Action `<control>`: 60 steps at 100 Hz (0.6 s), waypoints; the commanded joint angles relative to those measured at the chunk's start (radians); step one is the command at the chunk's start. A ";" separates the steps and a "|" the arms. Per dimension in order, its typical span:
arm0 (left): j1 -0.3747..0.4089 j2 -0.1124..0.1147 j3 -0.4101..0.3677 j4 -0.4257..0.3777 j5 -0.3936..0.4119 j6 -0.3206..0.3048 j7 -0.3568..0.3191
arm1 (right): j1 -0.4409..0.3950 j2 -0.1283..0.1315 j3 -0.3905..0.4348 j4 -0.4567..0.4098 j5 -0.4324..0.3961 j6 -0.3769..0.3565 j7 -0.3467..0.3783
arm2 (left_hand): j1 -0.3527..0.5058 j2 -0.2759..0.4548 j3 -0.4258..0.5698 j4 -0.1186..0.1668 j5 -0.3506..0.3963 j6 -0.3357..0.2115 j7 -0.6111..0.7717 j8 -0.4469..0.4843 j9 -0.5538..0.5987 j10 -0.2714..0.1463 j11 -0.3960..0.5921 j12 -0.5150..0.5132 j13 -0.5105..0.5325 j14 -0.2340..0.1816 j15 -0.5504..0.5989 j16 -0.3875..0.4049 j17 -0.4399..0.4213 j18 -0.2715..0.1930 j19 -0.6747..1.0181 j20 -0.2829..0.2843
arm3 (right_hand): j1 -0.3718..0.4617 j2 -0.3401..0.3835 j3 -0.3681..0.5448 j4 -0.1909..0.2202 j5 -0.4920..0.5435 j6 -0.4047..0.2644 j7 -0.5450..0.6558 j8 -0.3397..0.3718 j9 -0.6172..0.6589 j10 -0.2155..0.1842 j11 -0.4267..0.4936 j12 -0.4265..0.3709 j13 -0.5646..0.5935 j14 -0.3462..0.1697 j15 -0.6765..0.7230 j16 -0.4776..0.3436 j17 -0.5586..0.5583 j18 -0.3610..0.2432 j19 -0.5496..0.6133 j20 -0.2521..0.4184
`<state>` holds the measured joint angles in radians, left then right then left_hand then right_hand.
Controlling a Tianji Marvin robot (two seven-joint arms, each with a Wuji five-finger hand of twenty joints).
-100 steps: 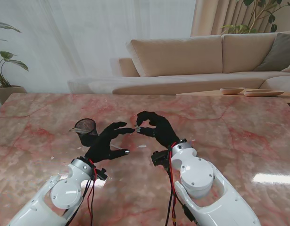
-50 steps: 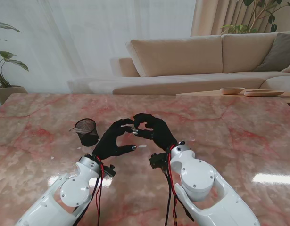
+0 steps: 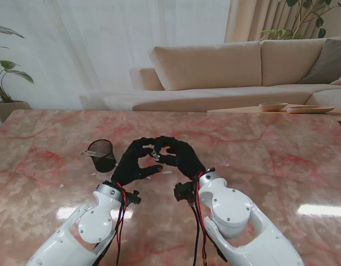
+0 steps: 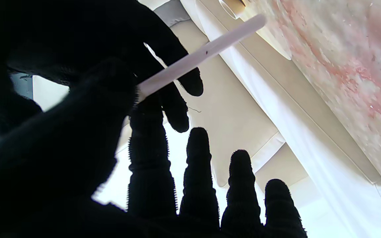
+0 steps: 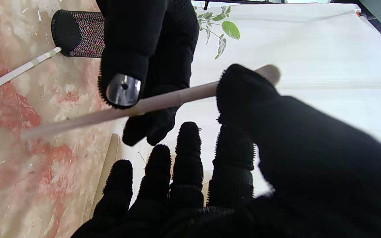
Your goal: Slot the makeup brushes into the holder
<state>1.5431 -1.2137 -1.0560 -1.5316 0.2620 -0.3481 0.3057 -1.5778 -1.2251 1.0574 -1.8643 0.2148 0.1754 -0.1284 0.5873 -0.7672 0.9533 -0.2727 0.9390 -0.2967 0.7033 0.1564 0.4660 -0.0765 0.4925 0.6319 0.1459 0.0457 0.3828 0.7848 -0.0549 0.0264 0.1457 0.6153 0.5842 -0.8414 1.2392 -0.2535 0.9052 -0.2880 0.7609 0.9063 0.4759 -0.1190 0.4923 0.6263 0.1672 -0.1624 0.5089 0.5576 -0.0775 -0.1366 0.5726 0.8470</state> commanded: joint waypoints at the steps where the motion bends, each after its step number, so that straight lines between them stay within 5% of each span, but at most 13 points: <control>1: 0.000 -0.008 0.003 0.006 0.005 0.001 0.016 | -0.006 -0.002 0.000 0.007 0.010 0.001 0.016 | 0.038 -0.017 -0.017 -0.014 0.061 -0.053 0.055 -0.037 0.033 -0.053 0.021 0.015 0.037 -0.006 0.035 0.003 -0.014 -0.013 0.028 0.026 | 0.051 0.061 0.053 0.051 0.086 -0.033 0.131 0.031 -0.018 -0.007 -0.006 -0.014 -0.027 -0.010 0.003 0.000 -0.006 -0.019 -0.013 0.031; 23: -0.004 -0.011 0.003 0.014 0.025 -0.001 0.037 | -0.004 -0.003 -0.001 0.011 0.016 0.002 0.017 | 0.061 0.009 -0.008 0.003 0.132 -0.040 0.147 -0.105 0.066 -0.069 0.031 0.016 0.047 -0.015 0.046 0.003 -0.016 -0.023 0.027 0.041 | 0.054 0.063 0.051 0.052 0.084 -0.031 0.133 0.030 -0.019 -0.006 -0.006 -0.014 -0.028 -0.008 0.005 0.002 -0.006 -0.018 -0.012 0.032; 50: -0.006 -0.004 -0.005 0.009 0.090 0.009 0.053 | 0.002 -0.002 -0.004 0.017 0.001 0.006 0.020 | -0.033 -0.130 0.195 -0.087 0.203 -0.045 0.220 -0.184 0.172 -0.082 0.075 0.033 0.105 -0.021 0.105 0.020 -0.019 -0.032 0.074 0.113 | 0.060 0.076 0.030 0.050 0.075 -0.026 0.131 0.021 -0.022 -0.002 -0.009 -0.015 -0.029 -0.006 0.004 0.002 -0.007 -0.016 -0.013 0.033; 58: -0.005 -0.003 -0.007 0.005 0.101 0.010 0.058 | 0.004 -0.002 -0.004 0.019 -0.001 0.009 0.021 | -0.046 -0.140 0.209 -0.100 0.204 -0.053 0.239 -0.181 0.270 -0.087 0.190 0.122 0.183 -0.003 0.176 0.077 -0.012 -0.023 0.133 0.152 | 0.069 0.079 0.019 0.050 0.072 -0.022 0.131 0.017 -0.022 -0.002 -0.009 -0.015 -0.029 -0.006 0.003 0.002 -0.008 -0.015 -0.013 0.034; 60: -0.004 -0.003 -0.007 0.004 0.103 0.010 0.059 | 0.005 -0.002 -0.004 0.020 -0.002 0.009 0.021 | -0.044 -0.140 0.209 -0.100 0.205 -0.049 0.240 -0.182 0.318 -0.086 0.220 0.238 0.211 0.003 0.186 0.099 -0.013 -0.020 0.160 0.151 | 0.068 0.078 0.017 0.050 0.072 -0.020 0.131 0.016 -0.022 -0.002 -0.009 -0.015 -0.029 -0.006 0.003 0.002 -0.008 -0.015 -0.013 0.034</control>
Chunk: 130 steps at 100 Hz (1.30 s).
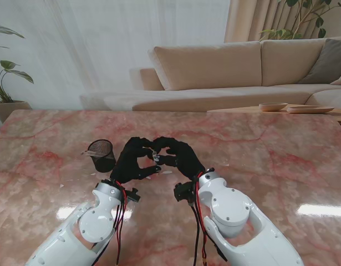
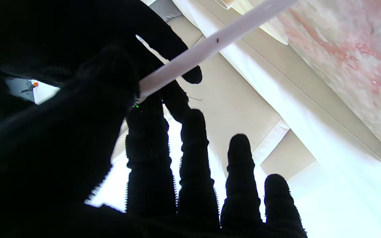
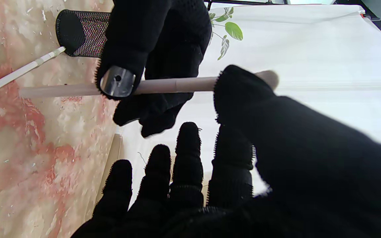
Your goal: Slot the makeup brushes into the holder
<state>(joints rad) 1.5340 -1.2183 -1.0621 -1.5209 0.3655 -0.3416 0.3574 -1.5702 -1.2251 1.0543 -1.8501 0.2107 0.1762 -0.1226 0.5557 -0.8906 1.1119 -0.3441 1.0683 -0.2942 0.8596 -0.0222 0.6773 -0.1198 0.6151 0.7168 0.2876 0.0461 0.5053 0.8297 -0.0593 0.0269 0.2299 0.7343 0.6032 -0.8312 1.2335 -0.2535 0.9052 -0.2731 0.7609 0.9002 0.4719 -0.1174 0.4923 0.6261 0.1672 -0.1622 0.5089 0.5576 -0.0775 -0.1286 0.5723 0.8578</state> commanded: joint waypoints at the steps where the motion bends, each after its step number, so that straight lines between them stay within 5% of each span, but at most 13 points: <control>1: 0.005 0.001 -0.002 -0.007 0.001 0.004 0.008 | -0.003 -0.002 -0.001 0.006 0.001 0.008 0.015 | -0.012 -0.016 0.050 -0.028 0.076 -0.051 0.084 -0.003 0.130 -0.042 0.117 0.195 0.081 0.004 0.069 0.060 -0.007 -0.019 0.083 0.031 | 0.050 0.068 0.023 0.051 0.072 -0.034 0.131 0.021 -0.018 -0.002 -0.009 -0.014 -0.029 -0.005 0.003 0.002 -0.007 -0.023 -0.013 0.023; 6: 0.004 -0.001 -0.002 -0.004 0.013 0.002 0.024 | -0.002 -0.002 -0.002 0.007 -0.001 0.008 0.015 | -0.015 -0.020 0.052 -0.030 0.077 -0.051 0.089 -0.001 0.236 -0.043 0.155 0.310 0.158 0.013 0.094 0.082 -0.001 -0.004 0.143 0.020 | 0.052 0.067 0.021 0.052 0.073 -0.033 0.132 0.016 -0.018 -0.003 -0.009 -0.014 -0.029 -0.004 0.002 0.002 -0.007 -0.023 -0.013 0.023; 16: 0.006 0.003 -0.008 -0.010 0.009 0.003 0.010 | -0.001 -0.002 -0.002 0.008 -0.003 0.009 0.015 | -0.011 -0.019 0.051 -0.029 0.079 -0.035 0.089 -0.002 0.288 -0.031 0.181 0.225 0.197 0.015 0.050 0.047 0.004 0.015 0.182 -0.060 | 0.052 0.068 0.020 0.052 0.073 -0.034 0.134 0.013 -0.019 -0.002 -0.010 -0.014 -0.029 -0.004 0.002 0.002 -0.007 -0.022 -0.013 0.024; 44: 0.007 0.009 -0.017 -0.014 0.013 -0.007 -0.011 | -0.001 -0.002 -0.003 0.010 -0.007 0.012 0.013 | -0.074 -0.069 0.088 -0.067 0.084 -0.031 0.119 0.004 0.510 0.024 0.104 0.024 0.402 0.021 0.062 0.016 0.011 0.053 0.308 -0.115 | 0.052 0.069 0.015 0.052 0.069 -0.036 0.136 0.004 -0.022 -0.001 -0.011 -0.014 -0.029 -0.004 0.001 0.002 -0.008 -0.022 -0.014 0.024; 49: 0.006 0.011 -0.019 -0.014 0.018 -0.007 -0.012 | -0.001 -0.002 -0.002 0.010 -0.007 0.013 0.012 | -0.083 -0.074 0.093 -0.071 0.086 -0.029 0.123 0.006 0.551 0.033 0.081 -0.011 0.445 -0.007 0.068 0.018 0.012 0.061 0.336 -0.128 | 0.053 0.068 0.014 0.052 0.068 -0.034 0.135 0.000 -0.023 -0.001 -0.011 -0.014 -0.029 -0.004 0.001 0.002 -0.008 -0.022 -0.014 0.024; 53: 0.006 0.011 -0.020 -0.015 0.019 -0.009 -0.014 | -0.001 -0.002 -0.002 0.010 -0.007 0.013 0.012 | -0.083 -0.078 0.096 -0.073 0.086 -0.027 0.128 0.007 0.570 0.039 0.066 -0.025 0.450 0.014 0.074 0.029 0.011 0.065 0.352 -0.144 | 0.053 0.068 0.013 0.052 0.069 -0.032 0.134 -0.004 -0.023 -0.002 -0.011 -0.014 -0.029 -0.004 0.001 0.002 -0.008 -0.022 -0.014 0.024; 60: 0.006 0.013 -0.023 -0.016 0.022 -0.011 -0.018 | 0.000 -0.002 -0.003 0.011 -0.011 0.012 0.013 | -0.087 -0.082 0.097 -0.075 0.088 -0.028 0.138 0.009 0.596 0.037 0.047 -0.041 0.467 -0.020 0.072 0.035 0.011 0.063 0.369 -0.165 | 0.053 0.067 0.009 0.051 0.067 -0.033 0.131 -0.012 -0.025 -0.003 -0.012 -0.015 -0.030 -0.003 0.000 0.002 -0.008 -0.022 -0.015 0.024; 91: 0.007 0.018 -0.031 -0.018 0.031 -0.024 -0.029 | 0.001 0.007 -0.005 0.016 -0.044 -0.002 0.032 | -0.098 -0.113 0.106 -0.086 0.090 -0.045 0.163 0.017 0.628 0.024 0.018 -0.063 0.484 -0.036 0.080 0.046 0.009 0.061 0.397 -0.181 | 0.050 0.087 -0.047 0.044 0.021 -0.033 0.124 -0.136 -0.036 -0.005 -0.041 -0.036 -0.029 0.001 -0.012 -0.003 -0.009 -0.019 -0.023 0.024; 113: 0.009 0.019 -0.033 -0.018 0.020 -0.037 -0.041 | 0.001 0.020 0.000 0.022 -0.047 -0.032 0.075 | -0.111 -0.126 0.117 -0.095 0.086 -0.068 0.169 0.018 0.629 -0.001 0.007 -0.067 0.487 -0.051 0.077 0.041 0.007 0.049 0.387 -0.196 | -0.045 0.081 -0.056 0.055 -0.171 0.045 -0.016 -0.333 -0.102 -0.002 -0.073 -0.050 -0.033 0.005 -0.085 -0.022 -0.019 -0.023 -0.070 0.036; 123: 0.009 0.017 -0.034 -0.018 0.014 -0.042 -0.037 | 0.002 0.027 0.003 0.027 -0.055 -0.046 0.099 | -0.111 -0.128 0.121 -0.096 0.086 -0.071 0.171 0.018 0.630 -0.004 0.005 -0.067 0.478 -0.056 0.073 0.037 0.007 0.047 0.384 -0.200 | -0.107 0.143 -0.064 0.159 -0.189 0.122 -0.289 -0.259 -0.141 0.000 -0.097 -0.071 -0.034 0.008 -0.124 -0.022 -0.016 -0.022 -0.114 0.073; 130: 0.011 0.016 -0.038 -0.020 0.009 -0.045 -0.034 | 0.003 0.032 0.007 0.030 -0.057 -0.055 0.117 | -0.114 -0.130 0.122 -0.098 0.086 -0.072 0.173 0.018 0.629 -0.005 0.004 -0.066 0.469 -0.060 0.066 0.032 0.007 0.046 0.379 -0.204 | -0.112 0.169 -0.139 0.163 -0.272 0.166 -0.380 -0.281 -0.174 0.001 -0.119 -0.086 -0.037 0.010 -0.147 -0.026 -0.018 -0.021 -0.127 0.076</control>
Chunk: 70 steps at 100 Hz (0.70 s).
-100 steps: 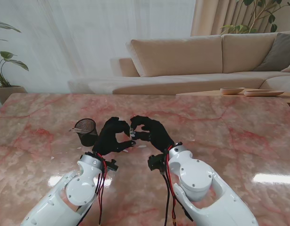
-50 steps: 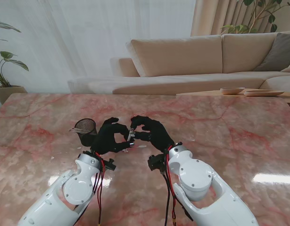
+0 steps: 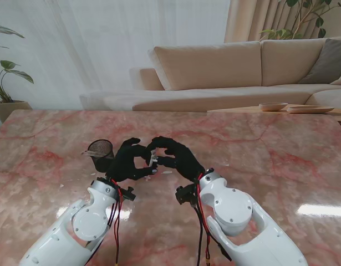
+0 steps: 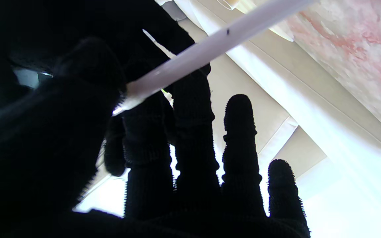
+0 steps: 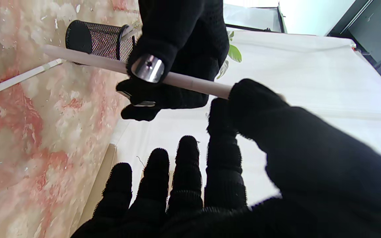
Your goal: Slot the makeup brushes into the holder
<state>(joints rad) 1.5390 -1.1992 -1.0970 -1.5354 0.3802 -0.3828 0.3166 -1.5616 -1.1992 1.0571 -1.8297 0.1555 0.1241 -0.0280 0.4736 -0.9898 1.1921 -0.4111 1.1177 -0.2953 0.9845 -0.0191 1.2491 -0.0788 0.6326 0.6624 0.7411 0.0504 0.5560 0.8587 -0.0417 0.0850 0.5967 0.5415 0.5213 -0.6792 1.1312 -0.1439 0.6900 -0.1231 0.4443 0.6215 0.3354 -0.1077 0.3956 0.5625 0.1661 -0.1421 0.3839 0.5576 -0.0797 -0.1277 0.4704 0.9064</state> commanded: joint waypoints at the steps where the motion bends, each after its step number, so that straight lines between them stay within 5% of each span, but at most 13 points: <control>1: 0.006 -0.003 -0.004 -0.006 -0.005 -0.004 0.007 | -0.005 0.007 0.004 0.010 -0.003 -0.003 0.024 | -0.032 -0.031 0.042 -0.031 0.037 -0.071 0.048 0.015 0.058 -0.047 -0.013 -0.012 0.015 -0.065 0.014 0.003 -0.010 -0.012 0.012 -0.012 | -0.028 0.019 -0.052 0.052 -0.066 0.022 -0.075 -0.007 -0.043 -0.009 -0.025 -0.025 -0.036 -0.010 -0.026 -0.025 -0.015 -0.022 -0.028 0.027; 15: 0.012 -0.005 -0.015 -0.011 -0.011 -0.009 0.016 | -0.004 0.016 0.012 0.013 -0.012 -0.017 0.051 | -0.033 -0.031 0.043 -0.032 0.037 -0.074 0.051 0.016 0.058 -0.049 -0.014 -0.011 0.002 -0.068 0.002 -0.006 -0.010 -0.014 0.008 -0.015 | -0.046 0.005 -0.245 0.029 -0.197 0.102 -0.192 -0.076 -0.104 -0.004 -0.056 -0.050 -0.043 -0.004 -0.074 -0.026 -0.011 -0.016 -0.051 0.013; 23: 0.017 -0.007 -0.024 -0.016 -0.012 -0.008 0.025 | -0.006 0.020 0.018 0.013 -0.019 -0.025 0.063 | -0.036 -0.033 0.044 -0.033 0.036 -0.076 0.052 0.016 0.059 -0.053 -0.015 -0.011 -0.007 -0.069 -0.010 -0.014 -0.011 -0.015 0.004 -0.017 | -0.062 0.063 -0.480 0.035 -0.225 0.115 -0.205 -0.098 -0.124 -0.001 -0.066 -0.059 -0.047 -0.003 -0.097 -0.018 -0.010 -0.015 -0.055 0.003; 70: 0.043 -0.009 -0.081 -0.040 -0.006 -0.003 0.051 | -0.004 0.026 0.028 0.011 -0.040 -0.030 0.078 | -0.044 -0.037 0.049 -0.038 0.038 -0.091 0.079 0.027 0.066 -0.056 -0.018 -0.011 -0.019 -0.077 -0.036 -0.033 -0.010 -0.021 -0.011 -0.022 | -0.102 0.080 -0.551 0.040 -0.248 0.126 -0.220 -0.118 -0.142 0.001 -0.090 -0.072 -0.050 0.000 -0.116 -0.012 -0.010 -0.012 -0.055 0.001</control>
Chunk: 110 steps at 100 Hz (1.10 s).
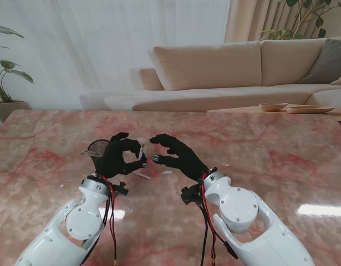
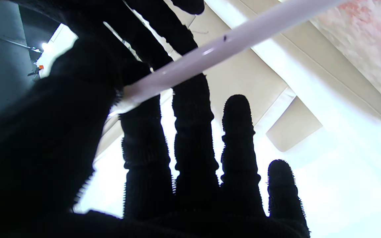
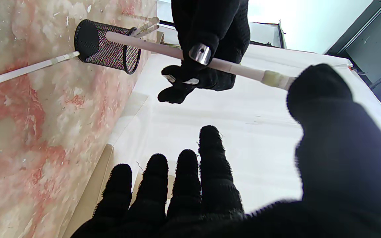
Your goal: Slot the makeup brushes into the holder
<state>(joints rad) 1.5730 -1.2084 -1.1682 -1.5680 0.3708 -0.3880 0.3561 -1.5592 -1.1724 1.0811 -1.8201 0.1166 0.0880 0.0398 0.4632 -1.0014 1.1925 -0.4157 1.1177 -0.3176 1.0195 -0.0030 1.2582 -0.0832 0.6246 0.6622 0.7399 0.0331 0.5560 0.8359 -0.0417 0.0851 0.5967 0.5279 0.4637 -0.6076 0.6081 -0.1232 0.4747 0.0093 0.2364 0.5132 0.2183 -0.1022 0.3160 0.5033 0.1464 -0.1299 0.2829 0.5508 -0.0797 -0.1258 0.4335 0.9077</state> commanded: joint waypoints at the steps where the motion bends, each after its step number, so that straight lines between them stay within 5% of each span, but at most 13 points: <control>1: 0.010 0.000 -0.012 -0.009 0.003 0.002 0.013 | -0.007 -0.001 0.004 0.001 -0.002 0.007 0.010 | -0.033 -0.025 0.049 -0.033 0.038 -0.069 0.044 0.011 0.057 -0.052 -0.010 -0.011 -0.018 -0.060 -0.036 -0.010 -0.010 -0.021 -0.011 -0.008 | -0.045 0.008 -0.028 0.020 -0.033 -0.007 -0.012 -0.009 -0.025 -0.004 -0.011 -0.013 -0.031 -0.012 -0.015 -0.005 -0.010 -0.014 -0.018 0.000; 39: 0.026 -0.009 -0.117 -0.017 0.059 0.032 0.104 | -0.006 0.001 0.007 0.025 0.010 0.043 0.030 | -0.042 -0.018 0.049 -0.035 0.036 -0.077 0.041 0.006 0.056 -0.063 -0.016 -0.011 -0.117 -0.080 -0.132 -0.090 -0.022 -0.063 -0.132 -0.011 | -0.045 0.007 -0.025 0.032 -0.041 -0.017 -0.012 -0.013 -0.043 0.001 -0.013 -0.014 -0.037 -0.013 -0.034 -0.006 -0.009 -0.018 -0.021 -0.004; 67: 0.019 -0.010 -0.224 -0.004 0.087 0.042 0.136 | 0.015 0.000 -0.009 0.056 0.029 0.079 0.051 | -0.047 -0.012 0.049 -0.035 0.034 -0.083 0.038 0.005 0.054 -0.070 -0.018 -0.010 -0.152 -0.094 -0.154 -0.135 -0.029 -0.084 -0.211 0.051 | -0.043 0.005 -0.020 0.037 -0.046 -0.022 -0.010 -0.013 -0.051 0.002 -0.013 -0.013 -0.039 -0.015 -0.046 -0.003 -0.008 -0.020 -0.027 -0.011; 70: 0.014 -0.010 -0.232 0.001 0.088 0.043 0.139 | 0.018 0.000 -0.011 0.059 0.030 0.082 0.053 | -0.048 -0.014 0.052 -0.038 0.035 -0.082 0.038 0.005 0.054 -0.070 -0.017 -0.011 -0.154 -0.094 -0.148 -0.149 -0.024 -0.084 -0.245 0.114 | -0.043 0.005 -0.019 0.037 -0.045 -0.023 -0.009 -0.012 -0.052 0.001 -0.013 -0.013 -0.039 -0.015 -0.047 -0.003 -0.008 -0.019 -0.028 -0.012; 80: -0.007 -0.010 -0.255 0.025 0.089 0.046 0.141 | 0.028 -0.001 -0.018 0.068 0.034 0.092 0.058 | -0.049 -0.013 0.051 -0.037 0.035 -0.085 0.039 0.006 0.053 -0.071 -0.017 -0.011 -0.153 -0.095 -0.146 -0.150 -0.021 -0.084 -0.252 0.125 | -0.042 0.005 -0.018 0.038 -0.046 -0.025 -0.008 -0.012 -0.052 0.002 -0.015 -0.013 -0.040 -0.015 -0.051 -0.002 -0.007 -0.020 -0.030 -0.014; 110: -0.094 -0.034 -0.252 0.162 -0.041 0.054 0.147 | 0.053 -0.006 -0.037 0.097 0.050 0.136 0.067 | -0.053 -0.022 0.054 -0.039 0.035 -0.094 0.047 0.012 0.061 -0.074 -0.020 -0.017 -0.146 -0.110 -0.152 -0.155 -0.021 -0.090 -0.256 0.131 | -0.037 0.017 -0.007 0.040 -0.045 -0.033 -0.003 -0.008 -0.054 0.003 -0.021 -0.014 -0.041 -0.016 -0.062 0.004 -0.006 -0.021 -0.035 -0.022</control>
<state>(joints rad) 1.4965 -1.2296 -1.4270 -1.4396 0.3272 -0.3456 0.4900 -1.5040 -1.1727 1.0479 -1.7358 0.1586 0.2088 0.0892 0.4242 -1.0015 1.2039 -0.4228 1.1178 -0.3457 1.0309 -0.0028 1.2585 -0.0958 0.6222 0.6533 0.6181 -0.0124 0.4217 0.6940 -0.0475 0.0485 0.3734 0.6404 0.4639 -0.5976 0.6077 -0.1108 0.4519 0.0060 0.2345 0.5111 0.1930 -0.0940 0.3067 0.5029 0.1359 -0.1291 0.2338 0.5508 -0.0797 -0.1257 0.4219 0.9015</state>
